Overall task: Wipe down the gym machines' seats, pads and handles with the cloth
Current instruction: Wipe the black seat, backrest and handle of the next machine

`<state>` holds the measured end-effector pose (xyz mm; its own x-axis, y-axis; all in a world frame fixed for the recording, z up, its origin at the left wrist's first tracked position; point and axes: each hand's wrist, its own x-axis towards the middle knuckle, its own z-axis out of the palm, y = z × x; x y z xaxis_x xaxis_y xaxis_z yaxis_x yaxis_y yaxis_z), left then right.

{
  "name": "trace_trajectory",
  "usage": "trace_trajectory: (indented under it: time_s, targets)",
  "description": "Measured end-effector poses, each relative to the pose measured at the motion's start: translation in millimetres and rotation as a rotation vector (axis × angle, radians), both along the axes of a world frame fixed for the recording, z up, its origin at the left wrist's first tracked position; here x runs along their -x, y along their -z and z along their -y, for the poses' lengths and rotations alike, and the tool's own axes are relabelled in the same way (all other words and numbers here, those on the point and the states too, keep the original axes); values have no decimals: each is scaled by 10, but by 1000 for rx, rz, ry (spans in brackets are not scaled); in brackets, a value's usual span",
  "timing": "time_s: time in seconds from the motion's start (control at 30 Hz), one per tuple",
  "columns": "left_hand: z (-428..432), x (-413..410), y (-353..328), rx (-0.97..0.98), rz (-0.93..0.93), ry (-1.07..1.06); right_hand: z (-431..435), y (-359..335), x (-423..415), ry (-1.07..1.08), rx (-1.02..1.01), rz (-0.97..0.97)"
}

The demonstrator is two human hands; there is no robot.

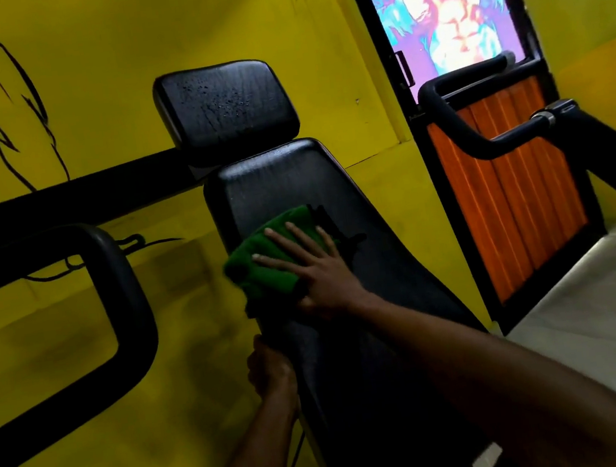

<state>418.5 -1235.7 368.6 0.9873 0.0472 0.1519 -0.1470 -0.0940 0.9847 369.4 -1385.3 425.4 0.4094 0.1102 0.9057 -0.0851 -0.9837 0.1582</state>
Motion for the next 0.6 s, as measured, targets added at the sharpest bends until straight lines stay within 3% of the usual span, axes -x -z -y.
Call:
trace_trajectory:
  time_s: [0.27,0.33,0.43,0.6]
  targets:
    - [4,78,-40,90,-80,-30,455,479,435,326,-905,65]
    - [5,106,-57,97,-80,-21,285,578,482,334,-1037,84]
    - [-7,120,-62,71,-69,0,-203,853,421,232,-979,92]
    - [-39,45,5,-99,21,69,-753,1320,452,81,-475,-91]
